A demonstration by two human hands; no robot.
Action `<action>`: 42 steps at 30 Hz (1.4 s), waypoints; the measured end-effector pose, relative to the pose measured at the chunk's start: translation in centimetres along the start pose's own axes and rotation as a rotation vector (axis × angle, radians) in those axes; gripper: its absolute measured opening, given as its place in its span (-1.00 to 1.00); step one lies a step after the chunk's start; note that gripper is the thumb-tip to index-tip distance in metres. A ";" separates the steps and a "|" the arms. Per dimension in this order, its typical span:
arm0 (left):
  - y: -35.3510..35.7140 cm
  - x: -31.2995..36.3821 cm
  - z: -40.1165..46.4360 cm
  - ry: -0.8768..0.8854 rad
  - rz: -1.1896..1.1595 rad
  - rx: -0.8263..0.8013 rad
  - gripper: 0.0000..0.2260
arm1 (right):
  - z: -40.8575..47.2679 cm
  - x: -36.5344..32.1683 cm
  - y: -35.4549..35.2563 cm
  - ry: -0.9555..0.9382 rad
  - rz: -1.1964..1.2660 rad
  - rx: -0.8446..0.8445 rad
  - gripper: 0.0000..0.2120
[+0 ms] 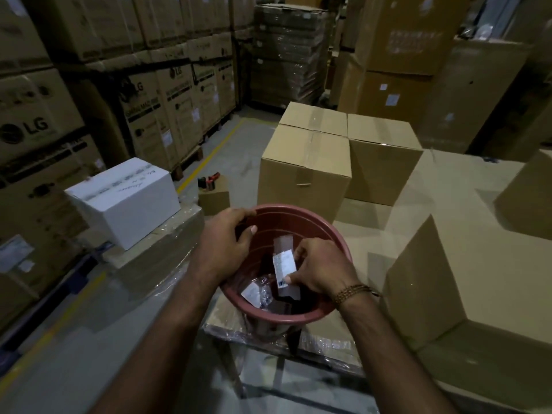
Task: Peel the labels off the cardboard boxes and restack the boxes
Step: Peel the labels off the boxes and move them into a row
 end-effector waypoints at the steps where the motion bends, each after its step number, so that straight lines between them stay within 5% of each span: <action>1: 0.0 -0.1 0.0 0.000 0.002 0.001 -0.71 | 0.2 -0.3 0.2 0.001 -0.019 -0.008 -0.56; 10: -0.2 0.0 0.4 -0.030 -0.008 0.041 -0.72 | 1.4 -1.0 -0.4 0.008 -0.094 0.066 -0.47; 24: 2.8 9.9 -0.9 0.081 -0.107 0.089 -0.72 | -6.9 7.5 -11.8 -0.015 0.157 0.334 -0.74; 35: 12.6 21.8 -4.8 0.205 -0.193 -0.108 -0.69 | -14.9 22.5 -22.0 0.110 0.185 0.589 -0.82; 42: 20.0 25.2 -8.5 0.021 -0.207 -0.360 -0.50 | -16.3 32.6 -22.0 0.253 -0.021 0.469 -0.47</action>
Point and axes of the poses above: each hand's wrist, its own z-axis towards the middle knuckle, its own y-axis out of the palm, x = y × z, the point moved 10 cm from there along z, towards the middle knuckle, and after that the axes turned 1 degree about z, right-handed, at the moved point
